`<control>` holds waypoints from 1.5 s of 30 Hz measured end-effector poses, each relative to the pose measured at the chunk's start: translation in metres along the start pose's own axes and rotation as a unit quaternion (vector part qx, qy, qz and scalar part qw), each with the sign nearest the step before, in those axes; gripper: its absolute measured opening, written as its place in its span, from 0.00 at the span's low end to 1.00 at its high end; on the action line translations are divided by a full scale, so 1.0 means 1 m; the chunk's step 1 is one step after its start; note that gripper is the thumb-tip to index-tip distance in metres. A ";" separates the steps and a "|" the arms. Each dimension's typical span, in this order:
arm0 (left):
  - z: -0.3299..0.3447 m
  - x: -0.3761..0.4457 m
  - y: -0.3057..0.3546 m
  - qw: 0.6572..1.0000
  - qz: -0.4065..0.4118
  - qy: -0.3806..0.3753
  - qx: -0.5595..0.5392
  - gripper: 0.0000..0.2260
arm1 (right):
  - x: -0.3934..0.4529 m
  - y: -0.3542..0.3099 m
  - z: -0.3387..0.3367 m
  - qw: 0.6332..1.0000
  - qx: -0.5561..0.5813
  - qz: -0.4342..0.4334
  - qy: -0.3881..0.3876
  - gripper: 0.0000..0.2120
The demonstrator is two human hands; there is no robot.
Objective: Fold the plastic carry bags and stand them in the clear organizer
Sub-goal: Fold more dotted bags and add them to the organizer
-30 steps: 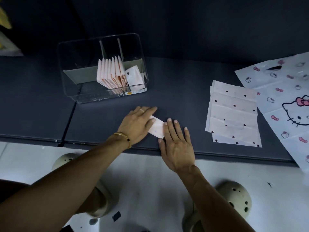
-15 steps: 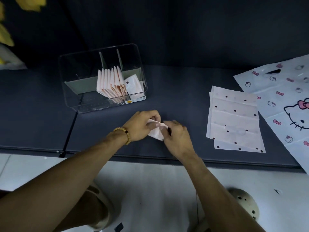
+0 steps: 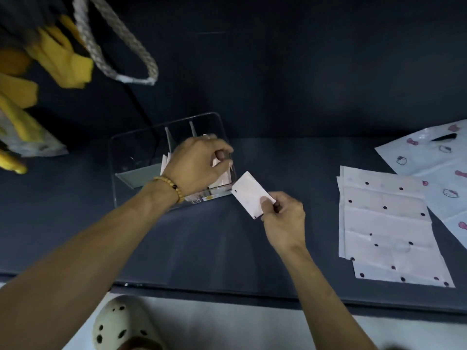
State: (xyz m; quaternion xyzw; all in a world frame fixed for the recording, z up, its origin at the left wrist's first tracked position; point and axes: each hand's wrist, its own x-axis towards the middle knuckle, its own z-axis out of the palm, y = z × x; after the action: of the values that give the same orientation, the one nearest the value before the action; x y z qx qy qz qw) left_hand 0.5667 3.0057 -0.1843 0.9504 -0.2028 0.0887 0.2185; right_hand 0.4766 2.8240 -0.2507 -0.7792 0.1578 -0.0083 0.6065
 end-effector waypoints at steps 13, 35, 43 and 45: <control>0.021 0.018 -0.031 0.974 -0.033 -0.192 0.116 0.18 | 0.012 -0.004 0.005 1.000 0.011 0.024 0.009 0.08; 0.028 -0.014 -0.045 0.945 -0.051 -0.112 0.302 0.28 | 0.010 -0.024 0.027 0.999 0.007 0.006 0.035 0.08; 0.034 -0.010 -0.037 0.944 -0.098 -0.054 0.310 0.15 | 0.013 -0.030 0.031 1.000 0.010 0.000 0.029 0.10; 0.036 -0.010 -0.040 0.944 -0.106 -0.048 0.309 0.16 | 0.016 -0.033 0.035 1.000 0.013 -0.002 0.024 0.11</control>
State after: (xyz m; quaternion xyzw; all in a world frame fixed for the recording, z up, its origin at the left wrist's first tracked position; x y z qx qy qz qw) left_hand 0.5776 3.0254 -0.2338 0.9904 -0.0733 0.0775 -0.0876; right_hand 0.5066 2.8605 -0.2314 -0.7710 0.1708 -0.0302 0.6128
